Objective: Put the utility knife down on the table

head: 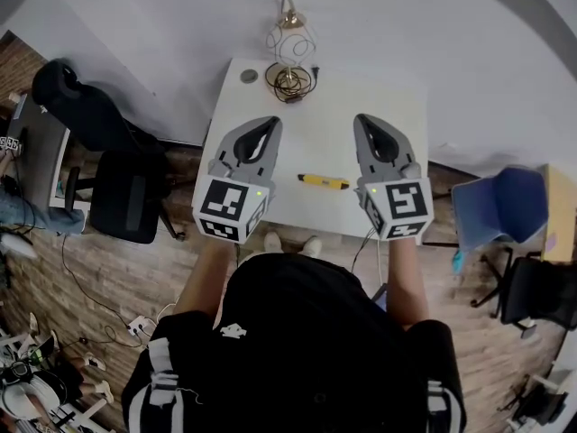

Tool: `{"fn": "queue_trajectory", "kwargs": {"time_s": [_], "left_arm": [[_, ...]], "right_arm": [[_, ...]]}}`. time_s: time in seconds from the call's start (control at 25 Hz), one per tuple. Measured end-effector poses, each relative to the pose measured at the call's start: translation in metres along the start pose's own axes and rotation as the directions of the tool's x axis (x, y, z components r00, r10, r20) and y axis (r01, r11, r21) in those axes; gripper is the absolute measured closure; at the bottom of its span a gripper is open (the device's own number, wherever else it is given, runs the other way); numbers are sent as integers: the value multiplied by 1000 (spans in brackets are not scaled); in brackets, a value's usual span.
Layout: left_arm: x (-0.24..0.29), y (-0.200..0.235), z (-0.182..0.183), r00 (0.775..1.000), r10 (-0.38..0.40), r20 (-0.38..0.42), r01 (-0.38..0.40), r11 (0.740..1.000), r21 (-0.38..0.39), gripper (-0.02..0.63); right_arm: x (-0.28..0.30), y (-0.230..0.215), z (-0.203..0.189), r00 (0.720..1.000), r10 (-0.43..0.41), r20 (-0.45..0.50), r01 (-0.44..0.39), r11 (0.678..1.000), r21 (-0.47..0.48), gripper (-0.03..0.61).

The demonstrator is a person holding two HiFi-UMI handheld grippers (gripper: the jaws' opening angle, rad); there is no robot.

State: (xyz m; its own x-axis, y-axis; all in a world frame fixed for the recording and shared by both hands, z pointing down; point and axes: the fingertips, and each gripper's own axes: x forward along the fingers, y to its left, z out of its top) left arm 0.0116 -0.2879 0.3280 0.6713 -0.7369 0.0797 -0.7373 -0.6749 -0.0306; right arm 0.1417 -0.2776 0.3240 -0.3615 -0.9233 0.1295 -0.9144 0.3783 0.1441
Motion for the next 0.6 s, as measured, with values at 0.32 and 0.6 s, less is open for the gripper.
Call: {"fn": "queue_trajectory", "kwargs": {"time_s": [0.32,0.6], "left_arm": [[-4,-5,12,1000,0,22,-1,1000,14,598],[-6,-10,14,1000,-7,25,7,1000,19,598]], "right_arm": [[-8,-2,1,1000,-13,15,13,1000,19,545],[-12,0,2,1000,-24,17,23,999,31,545]]}}
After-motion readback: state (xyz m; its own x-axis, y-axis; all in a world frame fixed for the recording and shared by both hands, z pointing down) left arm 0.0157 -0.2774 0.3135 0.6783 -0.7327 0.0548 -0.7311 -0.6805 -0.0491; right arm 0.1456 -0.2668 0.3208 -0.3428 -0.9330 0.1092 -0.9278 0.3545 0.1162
